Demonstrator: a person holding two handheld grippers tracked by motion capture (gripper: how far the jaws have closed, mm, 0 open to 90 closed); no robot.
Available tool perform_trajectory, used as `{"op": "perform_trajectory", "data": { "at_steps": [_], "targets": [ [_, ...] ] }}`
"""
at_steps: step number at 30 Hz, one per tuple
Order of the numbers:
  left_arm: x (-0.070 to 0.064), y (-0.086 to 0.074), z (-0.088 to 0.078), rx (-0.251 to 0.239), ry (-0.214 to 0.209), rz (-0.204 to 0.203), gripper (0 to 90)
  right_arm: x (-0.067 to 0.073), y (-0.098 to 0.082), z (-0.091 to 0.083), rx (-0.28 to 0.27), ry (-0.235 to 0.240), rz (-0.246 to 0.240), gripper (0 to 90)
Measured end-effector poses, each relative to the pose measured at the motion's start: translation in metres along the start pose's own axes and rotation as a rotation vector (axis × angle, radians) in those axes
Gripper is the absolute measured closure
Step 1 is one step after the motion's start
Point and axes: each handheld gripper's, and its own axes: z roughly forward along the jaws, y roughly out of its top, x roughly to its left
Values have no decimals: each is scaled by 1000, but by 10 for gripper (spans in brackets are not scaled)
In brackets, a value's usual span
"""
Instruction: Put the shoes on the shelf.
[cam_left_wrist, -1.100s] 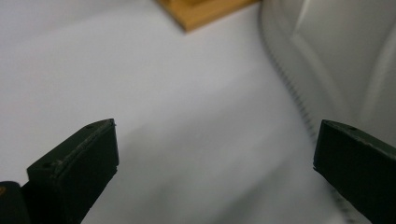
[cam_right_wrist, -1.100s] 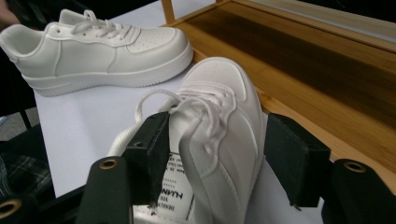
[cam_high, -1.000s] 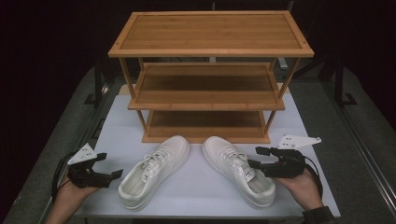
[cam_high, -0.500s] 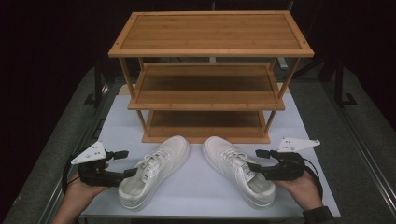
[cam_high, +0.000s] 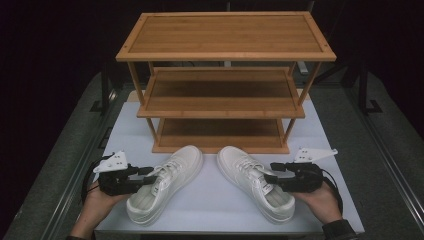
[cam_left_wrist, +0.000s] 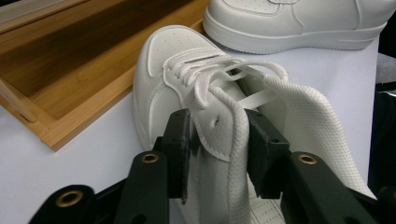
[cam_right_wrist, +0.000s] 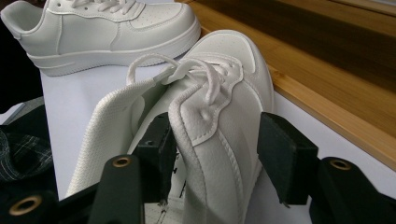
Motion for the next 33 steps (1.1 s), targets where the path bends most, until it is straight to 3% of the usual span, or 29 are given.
{"op": "perform_trajectory", "data": {
  "at_steps": [5, 9, 12, 19, 22, 26, 30, 33],
  "targets": [
    [1, 0, -1, 4, -1, -17, 707, 0, 0, 1, 4, 17, 8, 566],
    [1, 2, -2, 10, 4, -36, 784, 3, 1, -3, -14, -9, -22, 763],
    [1, 2, -2, 3, 2, -47, 830, 3, 0, -4, -24, -10, -26, 832],
    [-2, 6, -4, -19, 28, -37, 847, -2, 1, -6, -35, 20, -23, 849],
    [-7, 17, -11, -39, 24, -10, 849, -4, 4, -14, -48, 48, -20, 851],
    [-10, 32, -21, -81, -1, -4, 849, -6, 11, -28, -80, 78, -21, 851],
    [-11, 51, -31, -149, -35, 3, 849, -7, 23, -45, -126, 84, -37, 851],
    [-11, 70, -40, -176, -43, 34, 849, -9, 36, -61, -155, 91, -53, 851]
  ]
}}
